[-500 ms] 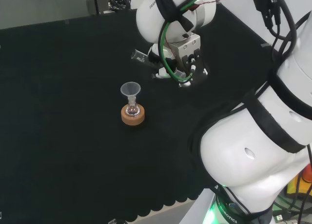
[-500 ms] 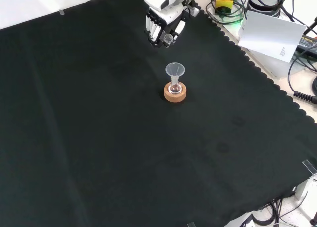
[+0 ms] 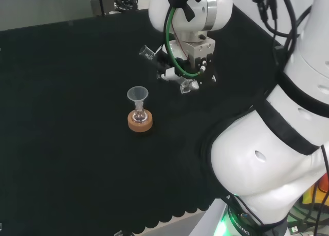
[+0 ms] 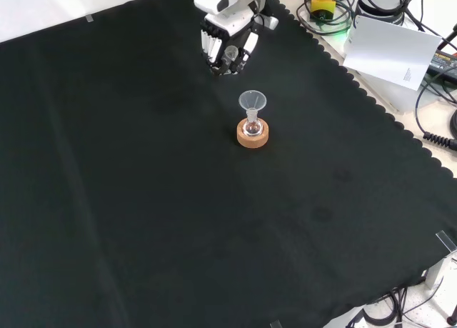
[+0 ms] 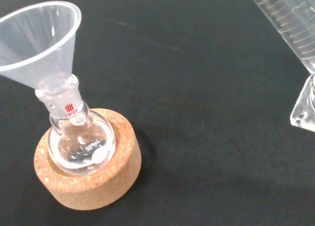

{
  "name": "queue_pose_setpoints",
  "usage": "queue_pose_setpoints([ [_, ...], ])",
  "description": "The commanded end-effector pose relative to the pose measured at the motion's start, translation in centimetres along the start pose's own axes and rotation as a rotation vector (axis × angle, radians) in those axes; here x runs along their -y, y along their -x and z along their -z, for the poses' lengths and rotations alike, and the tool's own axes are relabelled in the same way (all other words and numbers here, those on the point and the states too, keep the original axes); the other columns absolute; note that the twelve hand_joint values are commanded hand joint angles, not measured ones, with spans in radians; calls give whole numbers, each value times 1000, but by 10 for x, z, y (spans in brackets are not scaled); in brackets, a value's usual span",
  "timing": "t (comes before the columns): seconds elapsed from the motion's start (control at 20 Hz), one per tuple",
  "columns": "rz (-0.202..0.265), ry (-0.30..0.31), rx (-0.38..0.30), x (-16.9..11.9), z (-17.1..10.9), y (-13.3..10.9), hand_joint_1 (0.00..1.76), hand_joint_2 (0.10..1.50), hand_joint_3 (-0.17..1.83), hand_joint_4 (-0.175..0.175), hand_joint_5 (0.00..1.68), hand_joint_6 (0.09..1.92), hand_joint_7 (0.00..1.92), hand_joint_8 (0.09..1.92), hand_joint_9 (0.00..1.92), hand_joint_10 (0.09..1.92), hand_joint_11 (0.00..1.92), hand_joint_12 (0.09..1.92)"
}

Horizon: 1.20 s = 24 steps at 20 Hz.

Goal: Put the graduated cylinder back on the table.

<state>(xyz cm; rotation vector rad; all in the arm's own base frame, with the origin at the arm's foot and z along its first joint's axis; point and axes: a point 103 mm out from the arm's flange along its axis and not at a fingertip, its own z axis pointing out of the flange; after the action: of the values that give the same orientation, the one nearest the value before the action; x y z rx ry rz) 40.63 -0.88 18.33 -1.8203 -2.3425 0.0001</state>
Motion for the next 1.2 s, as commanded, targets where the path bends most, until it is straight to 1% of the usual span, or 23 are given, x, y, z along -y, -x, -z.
queue_pose_setpoints([
  [0.05, 21, 73, -187, -54, -13, 40, 1085, 1170, 0, -70, 889, 1151, 1064, 536, 1387, 87, 1299, 727],
  [0.25, 37, 115, -242, -75, -19, 48, 1085, 1170, 0, -69, 888, 1152, 1062, 536, 1385, 87, 1300, 728],
  [0.55, 64, 182, -332, -103, -28, 54, 1084, 1170, 0, -68, 888, 1152, 1058, 534, 1384, 87, 1301, 728],
  [0.7, 72, 227, -420, -113, -34, 55, 1084, 1170, 0, -67, 888, 1153, 1056, 534, 1382, 87, 1301, 728],
  [0.9, 95, 276, -461, -122, -42, 53, 1083, 1171, 0, -66, 887, 1154, 1053, 534, 1381, 87, 1301, 729],
  [1.0, 105, 284, -486, -126, -46, 50, 1083, 1171, 1, -66, 886, 1155, 1052, 534, 1381, 87, 1300, 729],
  [1.2, 129, 300, -514, -130, -53, 46, 1083, 1171, 1, -67, 885, 1157, 1050, 535, 1380, 87, 1299, 729],
])
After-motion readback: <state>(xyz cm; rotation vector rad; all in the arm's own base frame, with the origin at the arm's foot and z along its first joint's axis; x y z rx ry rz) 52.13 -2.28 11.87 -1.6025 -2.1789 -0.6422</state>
